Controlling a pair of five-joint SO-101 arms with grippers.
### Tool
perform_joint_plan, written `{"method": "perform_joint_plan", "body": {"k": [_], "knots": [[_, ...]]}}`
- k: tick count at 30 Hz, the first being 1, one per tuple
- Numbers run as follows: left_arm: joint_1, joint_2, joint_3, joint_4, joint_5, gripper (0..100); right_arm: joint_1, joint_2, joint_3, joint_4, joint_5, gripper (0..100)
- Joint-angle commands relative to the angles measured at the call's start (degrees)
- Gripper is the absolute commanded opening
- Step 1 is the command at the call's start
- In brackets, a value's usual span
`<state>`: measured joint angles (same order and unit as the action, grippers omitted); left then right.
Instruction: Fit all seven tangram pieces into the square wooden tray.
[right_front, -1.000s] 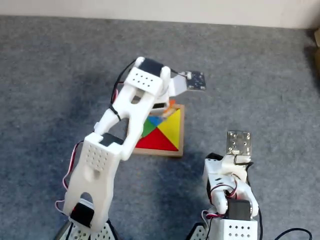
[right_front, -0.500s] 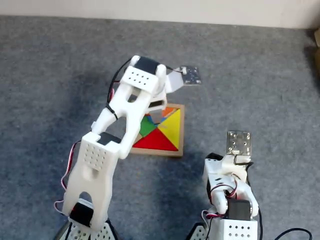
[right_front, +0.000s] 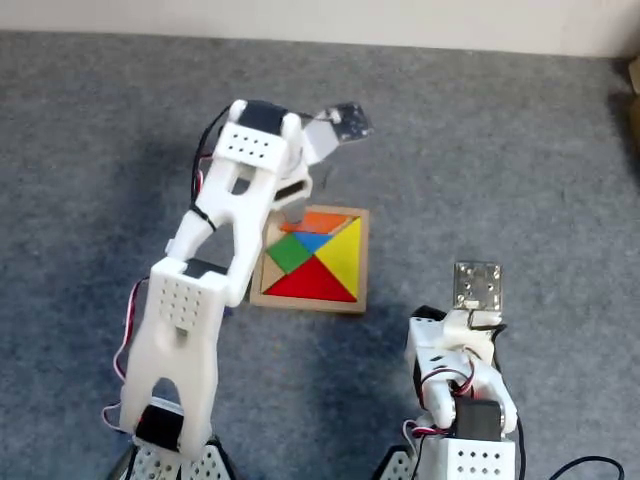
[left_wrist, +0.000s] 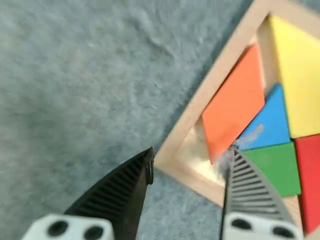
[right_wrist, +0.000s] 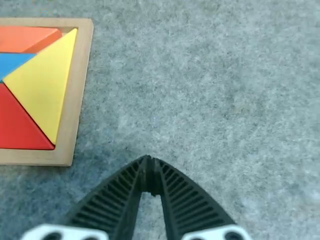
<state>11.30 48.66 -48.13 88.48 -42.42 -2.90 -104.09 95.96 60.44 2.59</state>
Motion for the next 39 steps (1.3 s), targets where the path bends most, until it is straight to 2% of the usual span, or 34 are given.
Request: {"method": "perform_joint_plan", "body": {"k": [1,10,16,21,34,39], "knots": [[-0.9,1.5,-2.3,-1.6,0.9,22,0.7,-0.3,5.8,-1.9,-0.5,0.5],[-0.1,4.4,-2.3,-2.3,1.1,22,0.7,-0.3,5.8,-1.9,-0.5,0.5],[1.3,2.9,-4.7,-2.2,5.8,22,0.7,-0.3,5.8,-1.9,-0.5,0.5],[1.5,1.1,-8.5,2.1,5.8,22,0.7,-0.3,5.8,-1.9,-0.5,0.5],[-4.4,2.6,-10.9,2.5,5.5,22,0.7,-0.3,5.8,-1.9,-0.5,0.5],[-5.0,6.6,-11.5,-0.2,5.5,22,0.7,-0.3,5.8,-1.9,-0.5,0.5]]}}
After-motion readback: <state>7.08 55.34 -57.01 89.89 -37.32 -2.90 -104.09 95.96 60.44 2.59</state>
